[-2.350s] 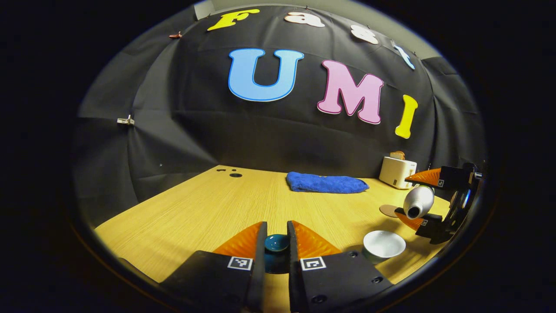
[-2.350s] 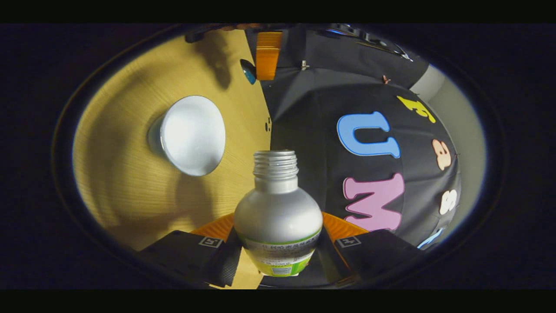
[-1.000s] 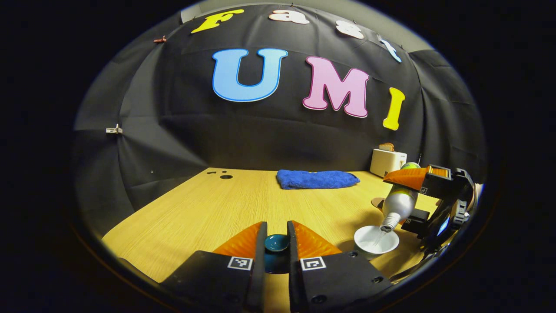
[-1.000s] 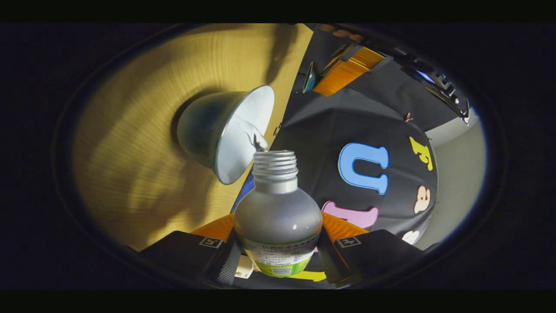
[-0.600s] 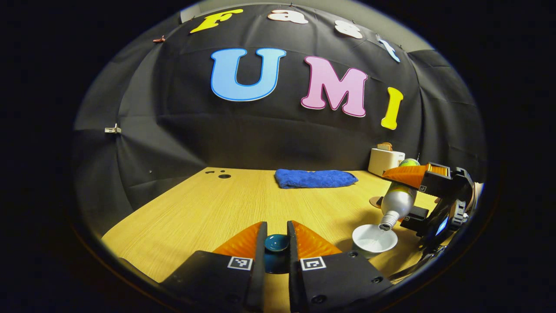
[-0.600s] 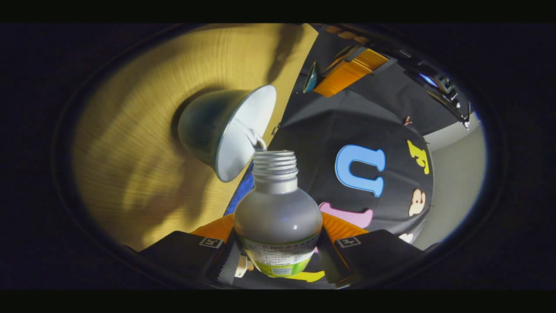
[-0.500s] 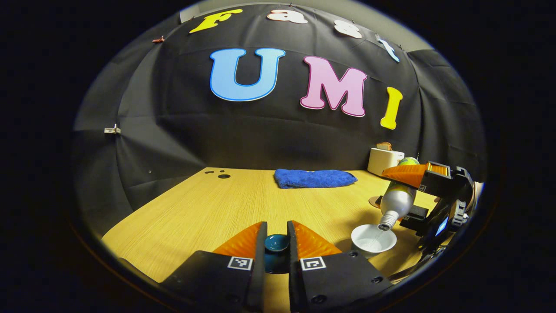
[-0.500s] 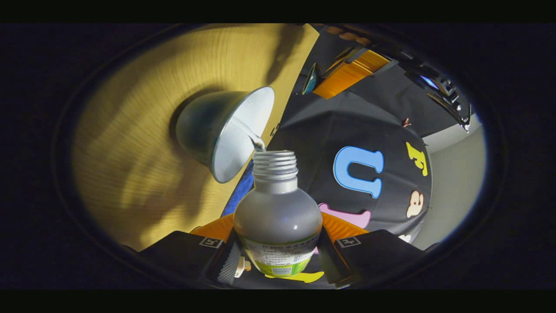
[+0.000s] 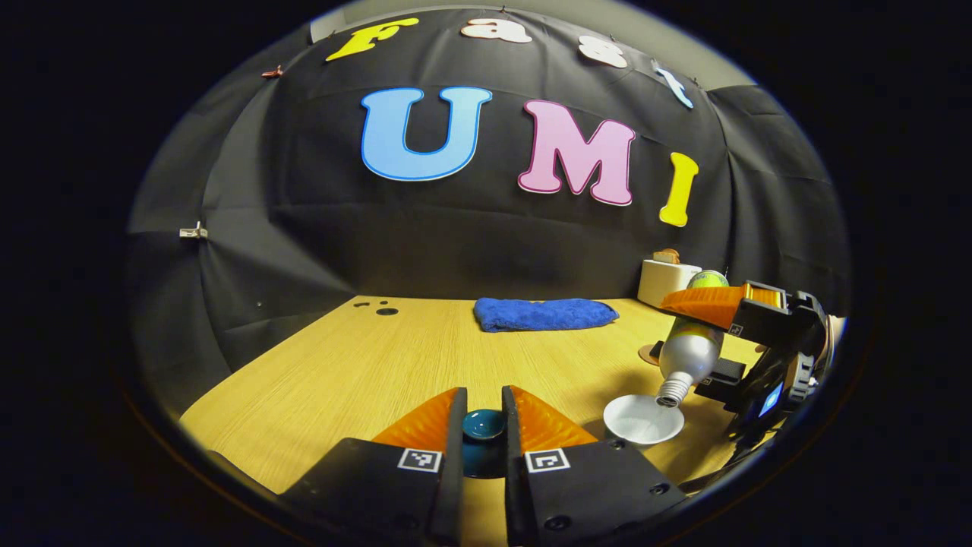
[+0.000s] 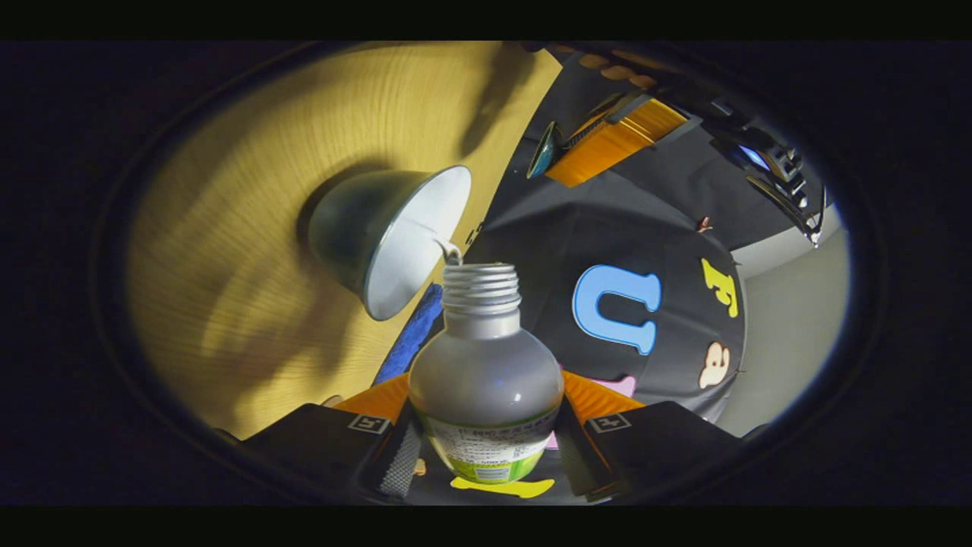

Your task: Open the teacup lid with one hand, grasp the water bottle and pour water into the teacup with the other hand; after pouring, place the water bottle on the coaster and then close the teacup lid.

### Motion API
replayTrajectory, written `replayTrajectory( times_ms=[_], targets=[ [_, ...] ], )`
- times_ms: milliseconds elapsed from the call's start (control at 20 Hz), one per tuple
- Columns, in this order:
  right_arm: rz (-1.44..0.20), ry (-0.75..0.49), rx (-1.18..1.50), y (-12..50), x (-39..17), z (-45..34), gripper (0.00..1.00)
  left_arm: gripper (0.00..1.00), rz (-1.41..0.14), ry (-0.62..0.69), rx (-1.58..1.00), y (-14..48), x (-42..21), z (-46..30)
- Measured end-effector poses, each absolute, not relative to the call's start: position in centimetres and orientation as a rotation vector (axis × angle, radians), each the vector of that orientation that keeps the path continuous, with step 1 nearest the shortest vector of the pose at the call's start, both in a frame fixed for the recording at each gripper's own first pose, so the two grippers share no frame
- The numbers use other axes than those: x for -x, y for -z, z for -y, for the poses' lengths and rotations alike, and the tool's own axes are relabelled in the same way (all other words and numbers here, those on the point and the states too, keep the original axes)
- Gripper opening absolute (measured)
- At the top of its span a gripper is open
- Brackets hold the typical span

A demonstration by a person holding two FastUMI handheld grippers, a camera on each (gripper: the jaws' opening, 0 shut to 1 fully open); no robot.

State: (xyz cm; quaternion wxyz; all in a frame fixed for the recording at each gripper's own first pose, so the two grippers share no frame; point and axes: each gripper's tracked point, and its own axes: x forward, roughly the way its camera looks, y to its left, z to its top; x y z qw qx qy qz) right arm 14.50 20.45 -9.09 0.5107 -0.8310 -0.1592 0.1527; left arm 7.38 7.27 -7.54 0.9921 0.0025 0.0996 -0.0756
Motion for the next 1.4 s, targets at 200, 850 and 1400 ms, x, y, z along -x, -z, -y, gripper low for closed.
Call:
replayTrajectory(
  times_ms=[200, 850, 1400],
  targets=[
    [0.394, -0.36, 2.012, 8.6, -14.7, -20.4, 0.78, 0.26, -0.194, 0.153, -0.013, 7.3, -7.2, -7.3],
    [0.404, -0.363, 2.014, 8.6, -14.6, -20.4, 0.79, 0.26, -0.186, 0.163, -0.016, 6.8, -7.1, -6.7],
    [0.398, -0.37, 2.012, 8.6, -14.3, -20.3, 0.78, 0.26, -0.175, 0.156, -0.023, 6.1, -6.9, -6.6]
  ],
)
